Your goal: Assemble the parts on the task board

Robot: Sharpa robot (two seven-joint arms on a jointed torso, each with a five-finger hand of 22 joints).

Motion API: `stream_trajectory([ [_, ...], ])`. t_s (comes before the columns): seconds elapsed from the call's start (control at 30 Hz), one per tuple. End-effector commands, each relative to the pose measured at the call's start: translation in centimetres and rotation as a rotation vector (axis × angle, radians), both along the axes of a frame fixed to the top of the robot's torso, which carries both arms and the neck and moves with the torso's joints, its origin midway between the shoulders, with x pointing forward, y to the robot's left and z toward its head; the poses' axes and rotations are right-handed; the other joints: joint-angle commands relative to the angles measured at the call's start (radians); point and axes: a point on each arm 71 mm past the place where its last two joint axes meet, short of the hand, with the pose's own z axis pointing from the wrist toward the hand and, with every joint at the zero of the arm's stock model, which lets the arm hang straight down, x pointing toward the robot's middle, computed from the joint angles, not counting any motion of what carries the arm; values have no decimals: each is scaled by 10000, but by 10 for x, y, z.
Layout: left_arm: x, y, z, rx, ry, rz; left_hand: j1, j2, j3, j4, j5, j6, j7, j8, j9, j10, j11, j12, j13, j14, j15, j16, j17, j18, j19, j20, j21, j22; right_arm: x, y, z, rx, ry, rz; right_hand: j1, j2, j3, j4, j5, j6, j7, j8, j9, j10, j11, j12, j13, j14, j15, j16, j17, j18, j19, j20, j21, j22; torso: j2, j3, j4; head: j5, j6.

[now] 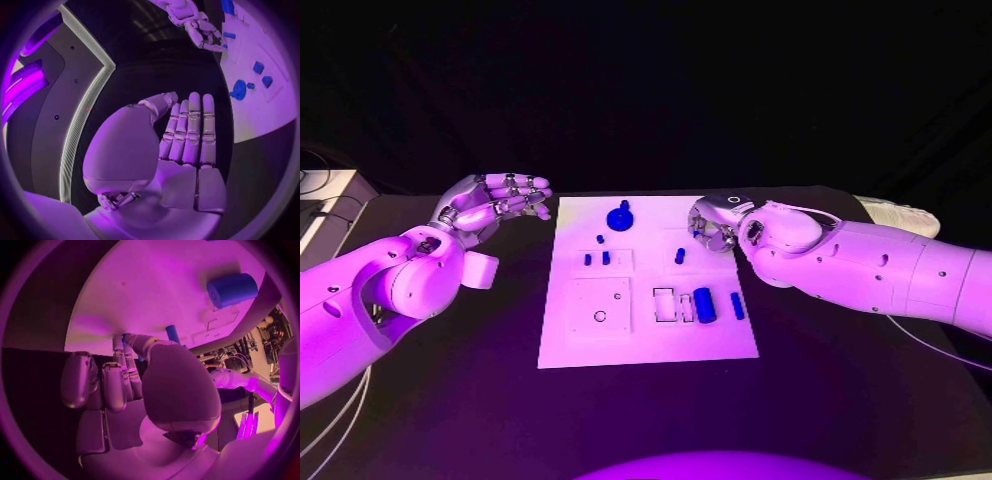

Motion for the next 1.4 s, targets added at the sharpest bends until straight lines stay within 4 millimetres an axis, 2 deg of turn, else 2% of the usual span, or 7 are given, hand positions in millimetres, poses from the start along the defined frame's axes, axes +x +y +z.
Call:
stream_trajectory([
  [0.03,0,-1,0,-95,41,-68,-56,28,-49,-4,38,7,23,-46,-16,36,6,-57,-9,-48,-14,-30,18,19,-97,8,58,20,-2,3,-3,73,-41,83,74,232,152,-113,-50,125,-32,144,161,227,-62,-1,24,409,-97,24,-20,-207,108,-111,97,614,-3,-1,11,-4,-31],
  [0.4,0,2,0,-38,63,33,-42,20,-35,-53,39,-34,30,-73,-77,-115,39,-178,-22,-105,6,-44,108,17,-214,20,135,134,-3,1,3,298,-757,-188,27,174,415,-389,103,202,-35,292,372,524,-87,-63,1,393,-118,-29,-164,-237,153,-150,257,729,-17,-8,-2,35,-35],
  [0.57,0,5,-1,6,71,161,-53,10,-49,-104,39,-35,110,-56,-155,-637,161,-442,-30,-234,104,-112,227,2,-384,88,168,245,-5,0,9,695,-1400,-145,-63,108,522,-490,321,214,-27,341,471,626,-92,-123,-18,398,-127,-22,-178,-272,201,-164,436,841,-36,5,-13,53,10],
  [1.03,-2,11,-6,14,147,407,-113,29,-50,-102,47,-62,150,-29,-239,-746,228,-421,-5,-703,246,-282,285,-53,-765,222,-122,166,-26,-2,33,2064,-2261,365,-135,62,569,-549,402,253,-36,389,548,730,-107,-150,-20,415,-141,12,-145,-332,286,-170,754,1024,-60,2,-43,98,87],
  [1.17,-2,11,-7,-9,153,450,-113,29,-50,-102,47,-62,150,-29,-239,-746,228,-421,-5,-703,246,-282,285,-53,-765,222,-122,166,-33,5,36,2350,-1978,588,-141,59,570,-550,401,255,-36,391,552,734,-107,-153,-21,418,-141,19,-132,-336,292,-172,779,1038,-47,-8,-59,120,120],
  [1.3,-2,9,-7,-27,147,525,-157,6,-39,-91,48,-80,175,-11,-280,-759,260,-384,-3,-964,320,-359,298,-69,-920,303,-341,64,-42,22,35,2506,-1513,1007,-145,59,571,-552,400,256,-37,393,556,738,-108,-155,-21,422,-141,28,-116,-339,296,-174,795,1047,-49,-7,-91,247,130],
  [1.4,-2,7,-7,-61,132,538,-181,1,-7,-79,52,-83,181,14,-307,-766,278,-353,-1,-1194,380,-425,296,-80,-1032,370,-545,-43,-49,37,33,2464,-1241,1401,-146,60,572,-552,400,256,-36,394,558,739,-108,-157,-22,421,-142,25,-124,-336,293,-176,783,1041,-62,-10,-77,316,102],
])
